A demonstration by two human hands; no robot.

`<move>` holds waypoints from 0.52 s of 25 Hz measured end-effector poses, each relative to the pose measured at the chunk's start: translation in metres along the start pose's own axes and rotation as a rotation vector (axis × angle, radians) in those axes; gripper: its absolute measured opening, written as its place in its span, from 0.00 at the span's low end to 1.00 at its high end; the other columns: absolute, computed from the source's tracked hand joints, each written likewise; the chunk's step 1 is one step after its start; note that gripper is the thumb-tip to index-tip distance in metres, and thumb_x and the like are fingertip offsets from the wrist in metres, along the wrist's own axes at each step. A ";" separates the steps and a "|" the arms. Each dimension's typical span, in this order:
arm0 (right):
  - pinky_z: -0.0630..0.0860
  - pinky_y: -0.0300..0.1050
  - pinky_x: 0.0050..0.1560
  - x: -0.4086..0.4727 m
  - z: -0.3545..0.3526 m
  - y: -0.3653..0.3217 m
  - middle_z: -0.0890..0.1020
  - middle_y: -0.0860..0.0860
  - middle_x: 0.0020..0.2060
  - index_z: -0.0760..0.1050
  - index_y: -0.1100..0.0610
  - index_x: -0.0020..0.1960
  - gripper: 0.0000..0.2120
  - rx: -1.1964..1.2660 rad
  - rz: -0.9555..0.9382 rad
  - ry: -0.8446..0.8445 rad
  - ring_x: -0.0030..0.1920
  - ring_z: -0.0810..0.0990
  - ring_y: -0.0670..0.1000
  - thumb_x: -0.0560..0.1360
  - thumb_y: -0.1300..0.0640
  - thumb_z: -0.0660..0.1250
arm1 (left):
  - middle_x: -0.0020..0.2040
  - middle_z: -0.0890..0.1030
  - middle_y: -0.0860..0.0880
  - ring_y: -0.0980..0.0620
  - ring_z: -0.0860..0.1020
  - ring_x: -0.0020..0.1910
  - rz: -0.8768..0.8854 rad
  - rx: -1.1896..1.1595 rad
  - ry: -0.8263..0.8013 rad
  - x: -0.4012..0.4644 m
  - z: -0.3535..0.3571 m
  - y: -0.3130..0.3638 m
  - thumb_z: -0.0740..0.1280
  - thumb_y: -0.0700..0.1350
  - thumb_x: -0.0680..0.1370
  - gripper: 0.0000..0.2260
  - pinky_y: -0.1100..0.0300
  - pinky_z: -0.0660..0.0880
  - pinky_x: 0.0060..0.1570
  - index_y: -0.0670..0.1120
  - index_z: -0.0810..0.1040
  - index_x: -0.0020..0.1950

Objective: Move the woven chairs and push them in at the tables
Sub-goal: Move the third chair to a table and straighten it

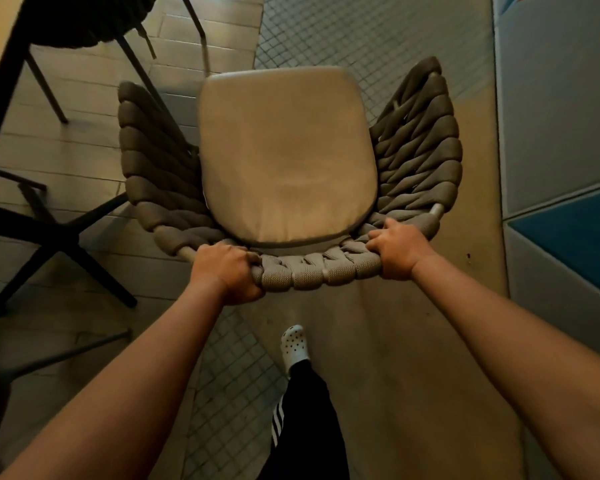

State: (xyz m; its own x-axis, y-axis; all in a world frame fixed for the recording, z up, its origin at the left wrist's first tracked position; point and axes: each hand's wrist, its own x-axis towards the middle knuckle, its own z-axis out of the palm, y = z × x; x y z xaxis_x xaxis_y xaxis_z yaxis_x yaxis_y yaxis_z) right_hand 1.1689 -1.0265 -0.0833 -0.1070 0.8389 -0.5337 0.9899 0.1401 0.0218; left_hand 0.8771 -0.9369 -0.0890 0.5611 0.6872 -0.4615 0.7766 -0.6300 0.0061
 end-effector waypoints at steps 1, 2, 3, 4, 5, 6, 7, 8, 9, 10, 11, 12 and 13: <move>0.69 0.46 0.43 0.009 -0.007 0.011 0.77 0.47 0.51 0.77 0.46 0.50 0.11 -0.010 -0.013 -0.014 0.53 0.70 0.53 0.69 0.47 0.64 | 0.56 0.80 0.56 0.49 0.77 0.56 -0.019 -0.017 -0.013 0.009 -0.004 0.003 0.59 0.69 0.62 0.28 0.55 0.70 0.48 0.62 0.74 0.60; 0.70 0.46 0.44 0.019 -0.013 0.022 0.78 0.46 0.51 0.77 0.46 0.51 0.11 -0.027 -0.026 -0.023 0.53 0.70 0.53 0.69 0.47 0.64 | 0.56 0.80 0.56 0.49 0.76 0.57 -0.040 -0.030 -0.022 0.017 -0.009 0.005 0.59 0.69 0.63 0.28 0.54 0.70 0.48 0.62 0.74 0.60; 0.69 0.46 0.44 0.029 -0.019 0.032 0.78 0.46 0.52 0.77 0.46 0.51 0.12 -0.041 -0.042 -0.022 0.53 0.70 0.53 0.69 0.47 0.64 | 0.56 0.80 0.56 0.48 0.76 0.57 -0.060 -0.039 -0.028 0.025 -0.013 0.007 0.58 0.69 0.63 0.28 0.54 0.70 0.48 0.62 0.74 0.60; 0.68 0.45 0.43 0.038 -0.024 0.042 0.78 0.46 0.52 0.77 0.46 0.51 0.12 -0.052 -0.057 -0.017 0.53 0.70 0.53 0.69 0.46 0.64 | 0.57 0.80 0.55 0.48 0.76 0.57 -0.074 -0.046 -0.028 0.033 -0.017 0.009 0.58 0.69 0.63 0.28 0.54 0.70 0.48 0.61 0.74 0.60; 0.67 0.44 0.42 0.046 -0.029 0.052 0.78 0.46 0.52 0.76 0.46 0.51 0.11 -0.059 -0.072 -0.008 0.53 0.70 0.53 0.69 0.46 0.64 | 0.57 0.79 0.55 0.48 0.76 0.57 -0.086 -0.057 -0.027 0.040 -0.022 0.011 0.59 0.69 0.63 0.28 0.54 0.70 0.48 0.61 0.74 0.60; 0.66 0.44 0.41 0.052 -0.032 0.059 0.78 0.46 0.52 0.76 0.46 0.51 0.11 -0.068 -0.086 -0.003 0.53 0.70 0.53 0.69 0.46 0.64 | 0.57 0.79 0.55 0.47 0.77 0.57 -0.097 -0.068 -0.026 0.045 -0.025 0.013 0.59 0.69 0.63 0.28 0.54 0.71 0.49 0.60 0.75 0.60; 0.66 0.43 0.40 0.058 -0.035 0.068 0.78 0.46 0.52 0.76 0.45 0.51 0.12 -0.081 -0.103 0.002 0.52 0.70 0.53 0.69 0.46 0.64 | 0.57 0.80 0.54 0.47 0.77 0.56 -0.115 -0.075 -0.030 0.051 -0.029 0.015 0.59 0.69 0.63 0.28 0.53 0.71 0.49 0.60 0.75 0.60; 0.66 0.43 0.40 0.064 -0.038 0.076 0.78 0.46 0.52 0.76 0.46 0.51 0.12 -0.092 -0.121 0.002 0.52 0.70 0.52 0.69 0.46 0.63 | 0.56 0.80 0.54 0.46 0.77 0.55 -0.133 -0.077 -0.037 0.057 -0.033 0.018 0.60 0.68 0.63 0.28 0.53 0.71 0.48 0.59 0.75 0.59; 0.66 0.43 0.39 0.069 -0.041 0.085 0.78 0.46 0.52 0.76 0.46 0.51 0.12 -0.100 -0.139 0.000 0.52 0.70 0.52 0.69 0.46 0.63 | 0.54 0.81 0.52 0.46 0.78 0.55 -0.155 -0.075 -0.051 0.063 -0.037 0.021 0.60 0.68 0.63 0.28 0.53 0.70 0.48 0.59 0.75 0.59; 0.66 0.42 0.39 0.075 -0.045 0.094 0.78 0.45 0.52 0.76 0.46 0.50 0.11 -0.107 -0.156 -0.007 0.52 0.70 0.52 0.69 0.46 0.63 | 0.53 0.81 0.51 0.45 0.78 0.54 -0.176 -0.071 -0.063 0.068 -0.040 0.025 0.60 0.68 0.63 0.28 0.52 0.70 0.48 0.59 0.75 0.59; 0.65 0.42 0.38 0.080 -0.048 0.102 0.78 0.45 0.51 0.77 0.46 0.50 0.11 -0.116 -0.177 -0.005 0.51 0.71 0.52 0.69 0.47 0.63 | 0.52 0.81 0.50 0.45 0.78 0.53 -0.200 -0.063 -0.074 0.073 -0.042 0.029 0.60 0.68 0.63 0.28 0.52 0.70 0.47 0.59 0.75 0.59; 0.65 0.42 0.37 0.085 -0.051 0.109 0.78 0.45 0.51 0.77 0.46 0.50 0.11 -0.126 -0.199 0.000 0.52 0.71 0.52 0.69 0.47 0.63 | 0.52 0.81 0.50 0.45 0.79 0.52 -0.222 -0.051 -0.080 0.077 -0.044 0.032 0.60 0.68 0.63 0.28 0.52 0.70 0.47 0.59 0.75 0.60; 0.65 0.42 0.37 0.089 -0.055 0.116 0.78 0.46 0.50 0.77 0.46 0.50 0.10 -0.133 -0.222 0.011 0.52 0.71 0.53 0.69 0.48 0.63 | 0.52 0.81 0.50 0.46 0.79 0.52 -0.244 -0.041 -0.089 0.082 -0.047 0.036 0.60 0.68 0.63 0.29 0.52 0.70 0.47 0.59 0.75 0.60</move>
State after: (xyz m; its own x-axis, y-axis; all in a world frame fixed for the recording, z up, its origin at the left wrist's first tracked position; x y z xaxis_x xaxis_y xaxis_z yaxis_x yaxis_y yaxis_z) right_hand 1.2686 -0.9068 -0.0821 -0.3215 0.7853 -0.5291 0.9212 0.3887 0.0171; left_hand 0.9647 -0.8864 -0.0852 0.3293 0.7814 -0.5302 0.8979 -0.4328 -0.0802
